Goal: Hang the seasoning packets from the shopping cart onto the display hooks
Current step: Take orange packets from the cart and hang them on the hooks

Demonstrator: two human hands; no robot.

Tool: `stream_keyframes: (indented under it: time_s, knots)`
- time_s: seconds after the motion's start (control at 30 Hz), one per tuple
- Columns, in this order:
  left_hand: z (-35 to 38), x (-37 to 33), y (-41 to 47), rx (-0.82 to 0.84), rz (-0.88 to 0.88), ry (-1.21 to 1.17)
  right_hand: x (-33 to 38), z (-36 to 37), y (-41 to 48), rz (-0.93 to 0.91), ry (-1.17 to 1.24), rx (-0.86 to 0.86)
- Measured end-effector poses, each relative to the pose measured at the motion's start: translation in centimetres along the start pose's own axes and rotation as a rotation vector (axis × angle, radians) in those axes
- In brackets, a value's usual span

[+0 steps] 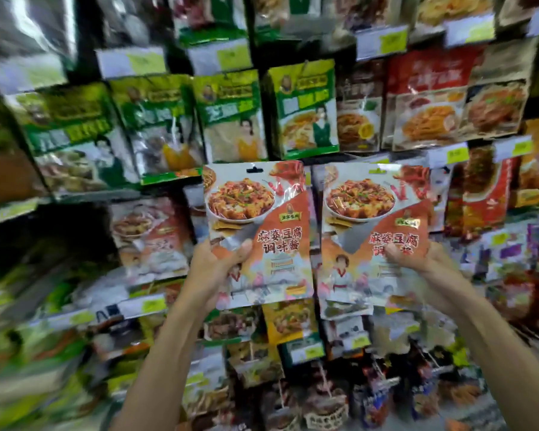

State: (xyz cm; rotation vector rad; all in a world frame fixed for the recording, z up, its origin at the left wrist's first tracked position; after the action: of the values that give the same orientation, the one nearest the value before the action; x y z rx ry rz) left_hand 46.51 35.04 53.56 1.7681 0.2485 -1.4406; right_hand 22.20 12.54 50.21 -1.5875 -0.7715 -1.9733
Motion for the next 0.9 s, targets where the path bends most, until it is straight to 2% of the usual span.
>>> stream_keyframes:
  time_s: [0.13,0.2,0.4,0.7,0.9]
  knots:
    - [-10.6,-1.3,-2.2,-0.113,0.02,0.004,-0.4,10.1,1.0,-0.007,-0.021,0.086]
    - [-15.1,-0.8,-3.2,-0.137,-0.026,-0.012,-1.0,14.5,1.4,-0.006,-0.045,0.102]
    - [-24.5,2.4,-5.1,-0.146,-0.116,0.057,-3.8,24.2,1.6,0.023,0.002,0.125]
    - [-28.8,8.0,-2.0,-0.17,-0.221,0.076,-7.0,28.5,2.5,0.066,-0.049,0.144]
    - [-28.7,9.3,1.7,-0.146,-0.197,0.008,-8.4,28.6,5.2,0.094,-0.018,0.124]
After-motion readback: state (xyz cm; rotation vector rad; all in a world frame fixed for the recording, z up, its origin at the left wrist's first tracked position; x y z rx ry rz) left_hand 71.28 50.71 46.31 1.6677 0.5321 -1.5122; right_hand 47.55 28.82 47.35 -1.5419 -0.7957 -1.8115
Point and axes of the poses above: each hand's wrist, its own y-axis towards the middle knuckle, its own z-axis out of the palm, x = y × z, the point moved 9 cm from there along y, towards the middle knuckle, and after that the axes turned 6 degrees about z, right-handed, at the moved point
